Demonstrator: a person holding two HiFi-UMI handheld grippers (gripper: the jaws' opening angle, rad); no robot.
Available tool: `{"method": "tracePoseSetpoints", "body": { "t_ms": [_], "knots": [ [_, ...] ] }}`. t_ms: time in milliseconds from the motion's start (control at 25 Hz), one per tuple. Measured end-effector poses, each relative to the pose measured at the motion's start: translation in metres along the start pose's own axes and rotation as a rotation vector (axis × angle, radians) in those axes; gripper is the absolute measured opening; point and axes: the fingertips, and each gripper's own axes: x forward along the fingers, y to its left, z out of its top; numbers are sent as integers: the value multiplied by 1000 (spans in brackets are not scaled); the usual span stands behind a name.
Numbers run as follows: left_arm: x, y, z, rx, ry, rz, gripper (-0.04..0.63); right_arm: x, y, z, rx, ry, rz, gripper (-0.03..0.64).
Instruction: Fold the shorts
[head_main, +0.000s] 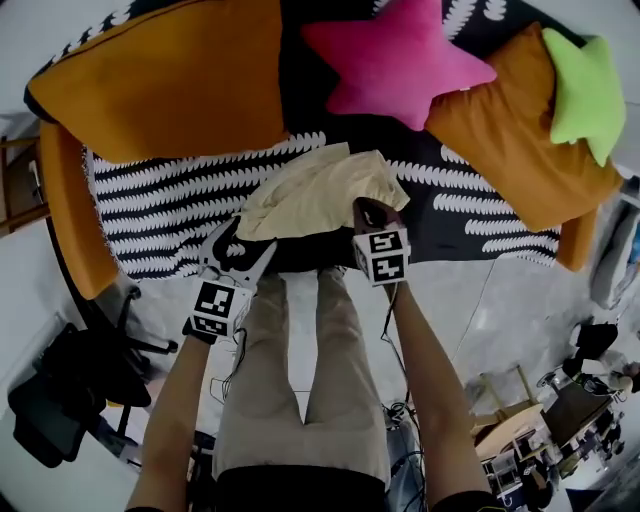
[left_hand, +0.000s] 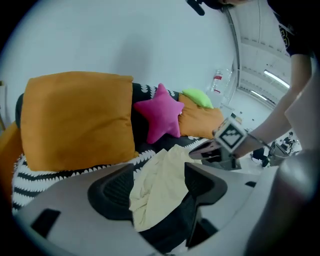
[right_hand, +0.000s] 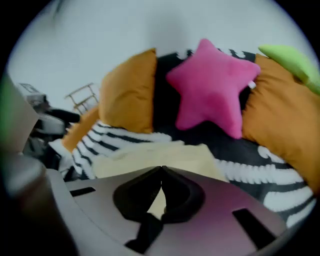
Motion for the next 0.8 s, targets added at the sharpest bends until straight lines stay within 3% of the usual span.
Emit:
{"method": "tracePoseSetpoints", "body": {
  "t_ms": [80,120,160,200,240,360,440,520,600,680,800],
  "knots": [
    [-2,11,-9,1,25,34,327,-29,91,26,-33,-140,274,36],
    [-3,16,-13,1,40,46,326,-42,122,32,-32,-172,376,104],
    [-5,19,-16,2,56,51,325,-50,133,33,-13,-181,405,132],
    [-5,21,-18,7,71,49,325,-52,121,30,16,-182,359,126],
    [-3,20,-19,18,83,44,325,-49,89,22,47,-178,256,118],
    [10,9,-13,60,102,27,325,-36,-52,-10,167,-129,-133,118],
    [26,-5,-6,59,93,12,325,-32,-124,-37,321,-78,-274,129],
    [47,-27,5,14,66,-11,325,-23,-156,-65,513,-22,-269,160],
    [67,-53,16,-37,41,-46,324,-12,-159,-78,631,1,-199,161],
    [82,-80,24,-69,42,-93,319,-11,-147,-73,660,-38,-121,50],
    [98,-113,30,-150,51,-170,316,-43,-119,-38,661,-191,18,38]
  ]
}}
